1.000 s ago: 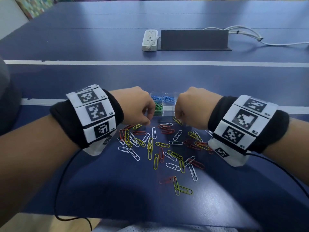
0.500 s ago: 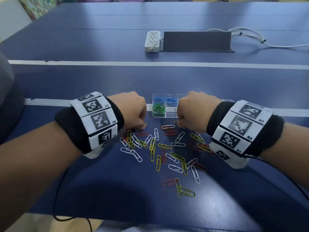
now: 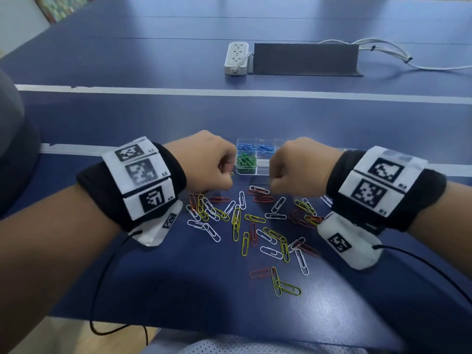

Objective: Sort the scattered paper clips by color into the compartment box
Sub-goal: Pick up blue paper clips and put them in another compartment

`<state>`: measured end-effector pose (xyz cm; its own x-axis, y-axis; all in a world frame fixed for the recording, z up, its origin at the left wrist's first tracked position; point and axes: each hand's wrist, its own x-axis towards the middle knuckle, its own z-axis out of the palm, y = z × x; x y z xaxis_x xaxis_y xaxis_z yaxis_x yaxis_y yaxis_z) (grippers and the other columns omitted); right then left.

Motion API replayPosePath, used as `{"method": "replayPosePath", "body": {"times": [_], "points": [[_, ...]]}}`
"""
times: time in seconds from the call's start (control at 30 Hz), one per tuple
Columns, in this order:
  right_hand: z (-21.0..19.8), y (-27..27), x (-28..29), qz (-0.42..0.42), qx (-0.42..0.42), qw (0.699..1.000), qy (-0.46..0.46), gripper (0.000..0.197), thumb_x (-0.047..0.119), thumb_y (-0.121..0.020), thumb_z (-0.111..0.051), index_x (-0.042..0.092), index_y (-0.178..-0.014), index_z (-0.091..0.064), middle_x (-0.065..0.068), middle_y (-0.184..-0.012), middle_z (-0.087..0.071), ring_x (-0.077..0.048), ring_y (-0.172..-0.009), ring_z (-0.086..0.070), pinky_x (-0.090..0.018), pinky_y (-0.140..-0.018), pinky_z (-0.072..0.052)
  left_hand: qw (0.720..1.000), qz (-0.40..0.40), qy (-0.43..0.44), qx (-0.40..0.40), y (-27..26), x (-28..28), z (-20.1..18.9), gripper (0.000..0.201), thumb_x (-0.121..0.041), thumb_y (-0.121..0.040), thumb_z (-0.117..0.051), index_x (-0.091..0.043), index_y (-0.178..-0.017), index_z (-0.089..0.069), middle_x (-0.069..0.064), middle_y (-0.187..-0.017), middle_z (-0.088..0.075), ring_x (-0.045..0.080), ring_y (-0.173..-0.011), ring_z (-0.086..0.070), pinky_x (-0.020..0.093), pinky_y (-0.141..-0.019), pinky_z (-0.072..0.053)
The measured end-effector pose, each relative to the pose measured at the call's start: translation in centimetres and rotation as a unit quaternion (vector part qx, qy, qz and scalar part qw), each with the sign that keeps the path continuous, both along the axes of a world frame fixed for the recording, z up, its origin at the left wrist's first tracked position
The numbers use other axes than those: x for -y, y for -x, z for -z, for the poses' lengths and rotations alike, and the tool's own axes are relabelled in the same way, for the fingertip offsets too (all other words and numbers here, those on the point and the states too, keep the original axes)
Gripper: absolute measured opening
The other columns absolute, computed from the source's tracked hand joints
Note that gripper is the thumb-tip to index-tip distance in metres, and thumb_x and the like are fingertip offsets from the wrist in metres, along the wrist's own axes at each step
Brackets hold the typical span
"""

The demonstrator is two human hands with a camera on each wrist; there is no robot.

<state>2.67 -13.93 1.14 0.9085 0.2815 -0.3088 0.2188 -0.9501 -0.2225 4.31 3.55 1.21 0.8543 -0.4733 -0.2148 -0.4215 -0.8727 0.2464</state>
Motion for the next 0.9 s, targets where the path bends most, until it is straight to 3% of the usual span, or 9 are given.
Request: {"method": "replayPosePath", "body": {"times": [0.1, 0.2, 0.3, 0.37, 0.43, 0.5, 0.57, 0.7, 0.9], "points": [[-0.1, -0.4, 0.0, 0.025, -0.081, 0.991, -0.107, 0.022, 0.014, -0.082, -0.048, 0.016, -0.086, -0.070, -0.004, -0.064, -0.068, -0.011, -0.046, -0.057, -0.021, -0.058, -0.053, 0.997, -0.020, 0.052, -0.045, 0.1, -0.9, -0.2, 0.019, -0.012, -0.074, -0.054, -0.028, -0.083, -0.057, -0.011, -0.052, -0.058, -0.001, -0.049, -0.052, 0.020, -0.062, -0.045], [0.2, -0.6, -0.6, 0.085, -0.195, 0.948, -0.238, 0.023, 0.004, -0.086, -0.044, 0.007, -0.084, -0.066, -0.007, -0.059, -0.055, -0.019, -0.045, -0.050, -0.020, -0.041, -0.046, 0.994, -0.026, 0.062, -0.091, 0.2, -1.6, -0.4, 0.020, -0.008, -0.076, -0.050, -0.025, -0.077, -0.060, -0.014, -0.045, -0.058, -0.001, -0.043, -0.050, 0.021, -0.061, -0.045], [0.4, -0.4, -1.5, 0.145, -0.266, 0.901, -0.311, 0.027, 0.007, -0.087, -0.037, 0.007, -0.069, -0.057, -0.007, -0.059, -0.048, -0.019, -0.046, -0.042, -0.018, -0.036, -0.036, 0.989, -0.026, 0.073, -0.129, 0.5, -2.3, -0.1, 0.013, -0.014, -0.073, -0.049, -0.023, -0.065, -0.053, -0.009, -0.054, -0.057, 0.006, -0.050, -0.047, 0.027, -0.064, -0.045], [0.7, -0.2, -2.1, 0.132, -0.257, 0.914, -0.286, 0.031, 0.019, -0.089, -0.037, 0.011, -0.064, -0.054, -0.005, -0.059, -0.047, -0.019, -0.047, -0.040, -0.018, -0.038, -0.034, 0.986, -0.030, 0.081, -0.144, 0.7, -2.9, 0.3, 0.007, -0.022, -0.064, -0.046, -0.022, -0.066, -0.052, -0.004, -0.063, -0.056, 0.012, -0.057, -0.046, 0.035, -0.067, -0.046], [0.7, 0.4, -2.6, 0.045, -0.167, 0.969, -0.179, 0.030, 0.037, -0.087, -0.049, 0.016, -0.067, -0.058, -0.003, -0.063, -0.052, -0.018, -0.054, -0.047, -0.022, -0.047, -0.040, 0.988, -0.035, 0.068, -0.134, 0.9, -3.3, 0.6, 0.011, -0.026, -0.063, -0.050, -0.021, -0.071, -0.055, -0.002, -0.063, -0.052, 0.011, -0.056, -0.044, 0.033, -0.065, -0.044], [0.4, 1.2, -3.2, -0.060, -0.063, 0.994, -0.068, 0.033, 0.052, -0.077, -0.062, 0.020, -0.079, -0.064, 0.000, -0.076, -0.062, -0.019, -0.072, -0.056, -0.028, -0.065, -0.047, 0.996, -0.015, 0.031, -0.087, 1.0, -3.6, 0.8, 0.011, -0.030, -0.068, -0.065, -0.024, -0.077, -0.061, -0.003, -0.063, -0.047, 0.012, -0.056, -0.043, 0.030, -0.062, -0.041], [0.2, 1.9, -3.9, -0.119, -0.024, 0.993, -0.007, 0.047, 0.057, -0.068, -0.069, 0.020, -0.097, -0.067, -0.001, -0.091, -0.066, -0.022, -0.089, -0.060, -0.029, -0.074, -0.048, 0.998, 0.013, -0.008, -0.059, 0.9, -3.8, 1.1, 0.020, -0.035, -0.068, -0.074, -0.030, -0.085, -0.065, -0.004, -0.067, -0.047, 0.012, -0.063, -0.047, 0.030, -0.066, -0.043], [0.8, 2.4, -4.6, -0.169, 0.008, 0.985, 0.038, 0.049, 0.051, -0.066, -0.073, 0.014, -0.099, -0.069, -0.007, -0.094, -0.069, -0.028, -0.091, -0.062, -0.031, -0.072, -0.051, 0.997, 0.019, -0.044, -0.059, 0.6, -3.8, 1.6, 0.032, -0.040, -0.064, -0.079, -0.032, -0.093, -0.068, -0.008, -0.071, -0.045, 0.010, -0.071, -0.046, 0.028, -0.070, -0.041], [1.0, 1.8, -4.1, -0.152, -0.014, 0.988, 0.000, 0.027, 0.039, -0.072, -0.073, 0.020, -0.091, -0.068, 0.003, -0.078, -0.058, -0.017, -0.076, -0.051, -0.025, -0.053, -0.036, 0.997, 0.011, -0.044, -0.060, 0.7, -4.0, 1.8, 0.016, -0.035, -0.068, -0.076, -0.024, -0.078, -0.070, -0.005, -0.077, -0.052, 0.009, -0.076, -0.047, 0.029, -0.067, -0.040]]}}
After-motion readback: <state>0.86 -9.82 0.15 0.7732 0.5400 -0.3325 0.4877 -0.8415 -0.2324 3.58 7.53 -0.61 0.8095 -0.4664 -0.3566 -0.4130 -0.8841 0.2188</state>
